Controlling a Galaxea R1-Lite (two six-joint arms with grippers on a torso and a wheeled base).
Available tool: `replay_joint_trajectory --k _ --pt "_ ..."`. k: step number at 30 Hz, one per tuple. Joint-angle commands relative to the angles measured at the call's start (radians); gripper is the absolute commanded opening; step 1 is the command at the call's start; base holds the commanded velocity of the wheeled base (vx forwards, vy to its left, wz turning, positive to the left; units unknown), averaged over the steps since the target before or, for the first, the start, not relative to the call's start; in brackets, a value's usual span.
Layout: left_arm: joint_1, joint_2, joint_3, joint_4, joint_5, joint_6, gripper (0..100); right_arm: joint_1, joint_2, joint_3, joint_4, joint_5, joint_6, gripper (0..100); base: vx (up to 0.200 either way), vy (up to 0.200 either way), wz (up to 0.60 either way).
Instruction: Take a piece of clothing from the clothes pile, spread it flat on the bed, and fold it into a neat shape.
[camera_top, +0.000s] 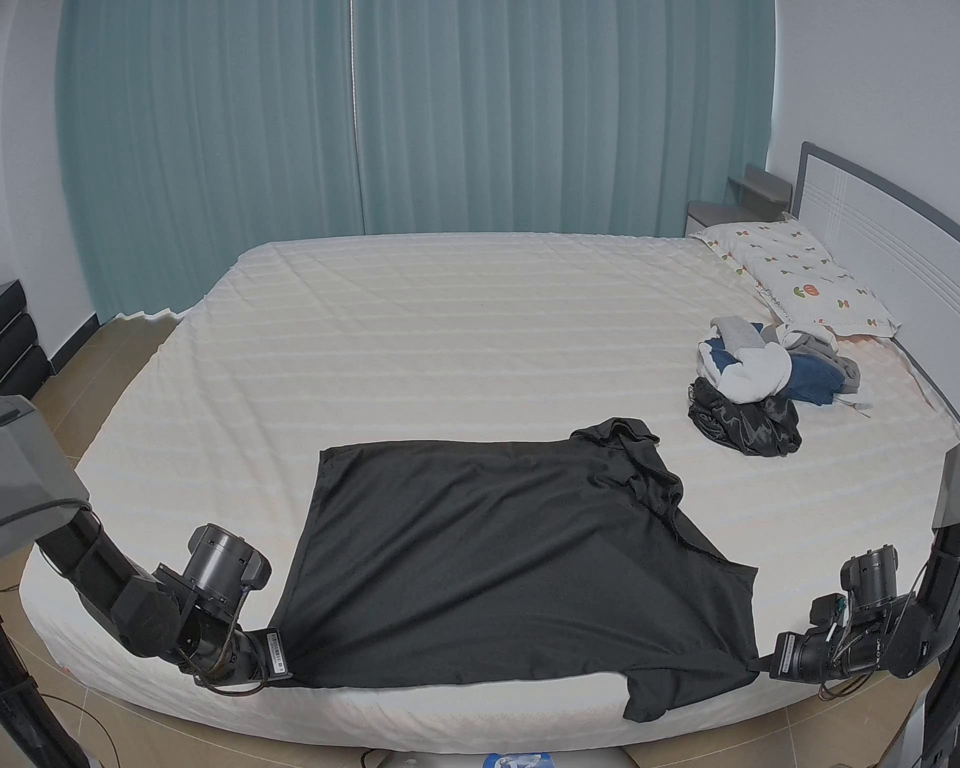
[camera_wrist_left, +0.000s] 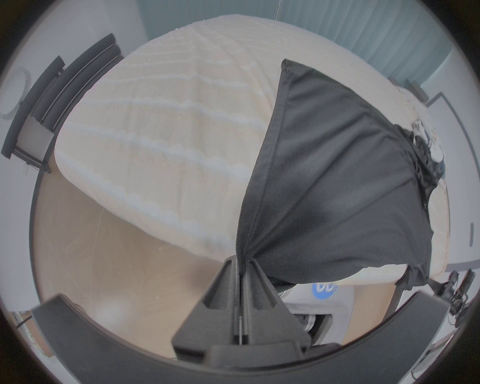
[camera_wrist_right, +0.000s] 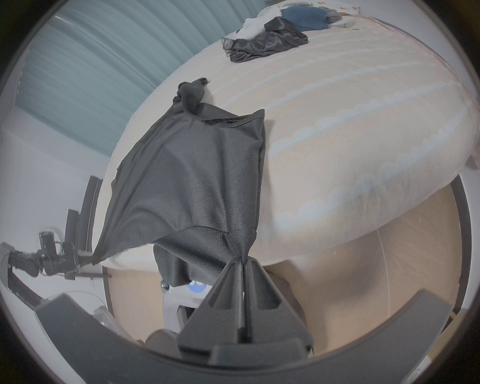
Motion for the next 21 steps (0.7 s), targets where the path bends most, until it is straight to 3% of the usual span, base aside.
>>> replay_joint_trajectory --k 1,6,17,18,20,21 --pt "0.011 -0.044 0.001 0.078 0.0 0.042 0 0.007 -0.108 0.017 0.081 0.009 -0.048 0 0.0 0.0 0.0" --pt "0.019 -0.038 -0.002 0.138 -0.005 0.078 0 0.011 -0.088 0.017 0.137 0.016 -0.095 0 0.0 0.0 0.0" --pt "0.018 0.0 0.001 0.137 -0.014 0.079 0 0.013 -0.028 0.013 0.124 0.016 -0.108 0 0.0 0.0 0.0" --pt "0.018 0.0 0.001 0.137 -0.014 0.079 100 0.013 -0.028 0.013 0.124 0.014 -0.108 0 0.0 0.0 0.0" --pt "0.018 0.006 0.001 0.134 -0.016 0.079 100 0.011 -0.025 0.013 0.124 0.012 -0.114 0 0.0 0.0 0.0" --pt "0.016 0.006 0.0 0.134 -0.016 0.079 100 0.013 -0.022 0.01 0.124 0.012 -0.115 100 0.0 0.0 0.0"
